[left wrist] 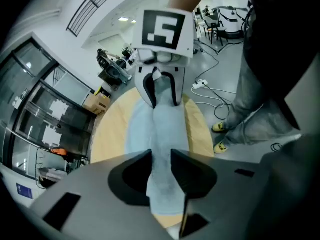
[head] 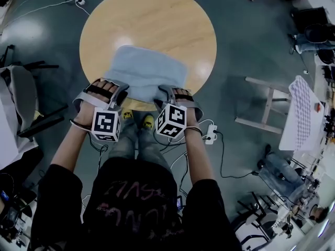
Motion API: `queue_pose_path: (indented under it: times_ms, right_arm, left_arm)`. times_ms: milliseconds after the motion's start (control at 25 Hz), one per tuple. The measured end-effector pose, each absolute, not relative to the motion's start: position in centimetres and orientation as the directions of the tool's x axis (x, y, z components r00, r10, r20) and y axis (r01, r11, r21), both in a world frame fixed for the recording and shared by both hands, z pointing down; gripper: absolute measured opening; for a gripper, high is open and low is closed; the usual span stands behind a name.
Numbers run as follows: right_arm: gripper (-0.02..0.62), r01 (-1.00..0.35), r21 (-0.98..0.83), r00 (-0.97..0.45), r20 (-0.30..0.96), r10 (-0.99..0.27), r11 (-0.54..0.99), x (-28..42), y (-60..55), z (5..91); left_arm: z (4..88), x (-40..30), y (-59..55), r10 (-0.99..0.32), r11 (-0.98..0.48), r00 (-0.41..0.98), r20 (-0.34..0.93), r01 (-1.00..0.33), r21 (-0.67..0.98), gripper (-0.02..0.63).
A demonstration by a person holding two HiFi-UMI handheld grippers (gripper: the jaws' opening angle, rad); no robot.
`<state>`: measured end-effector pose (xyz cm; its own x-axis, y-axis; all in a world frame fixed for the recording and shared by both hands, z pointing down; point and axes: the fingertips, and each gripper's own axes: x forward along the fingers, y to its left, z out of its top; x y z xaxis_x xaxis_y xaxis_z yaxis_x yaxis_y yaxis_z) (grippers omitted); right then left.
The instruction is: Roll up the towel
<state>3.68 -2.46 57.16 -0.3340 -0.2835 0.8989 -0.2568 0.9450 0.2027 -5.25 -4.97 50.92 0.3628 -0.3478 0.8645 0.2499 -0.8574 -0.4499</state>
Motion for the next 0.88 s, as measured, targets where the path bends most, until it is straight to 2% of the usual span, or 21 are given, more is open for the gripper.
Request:
queue_pose_path:
  times_ms: [80, 200, 360, 640, 800, 880]
  right_arm:
    - [0.234, -0.254, 0.177, -0.337, 0.906, -0.258, 0.951, 3.6, -2.6, 57.3]
    - [0.239, -0.247, 0.144, -0.344, 0.911, -0.226, 0.958, 3.5, -2.8, 57.4]
    - [0.239, -0.241, 0.105, -0.358, 0.914, -0.189, 0.965, 3.4, -2.6, 57.5]
    - [0.231, -0.253, -0.033, -0.419, 0.905, -0.078, 0.967, 3.3, -2.5, 57.6]
    - [0.212, -0.255, -0.130, -0.442, 0.897, 0.004, 0.958, 3.2, -2.6, 57.9]
    - [0.194, -0.255, -0.165, -0.448, 0.893, 0.035, 0.953, 3.1, -2.5, 57.4]
  left_arm:
    - [52.1, -5.3, -5.3, -0.341, -0.866, 0.330, 0.880, 0.253, -0.430, 0.131]
    - [53.1, -5.2, -5.4, -0.307, -0.883, 0.306, 0.901, 0.261, -0.389, 0.199]
    - [54.3, -5.2, -5.5, -0.247, -0.898, 0.277, 0.929, 0.293, -0.327, 0.230]
    - [56.2, -4.6, -6.4, -0.092, -0.938, 0.231, 0.969, 0.305, -0.162, 0.232]
    - [57.2, -4.6, -6.3, 0.026, -0.953, 0.204, 0.979, 0.302, -0.037, 0.205]
    - [56.6, -4.9, -6.0, 0.089, -0.960, 0.182, 0.979, 0.279, 0.035, 0.171]
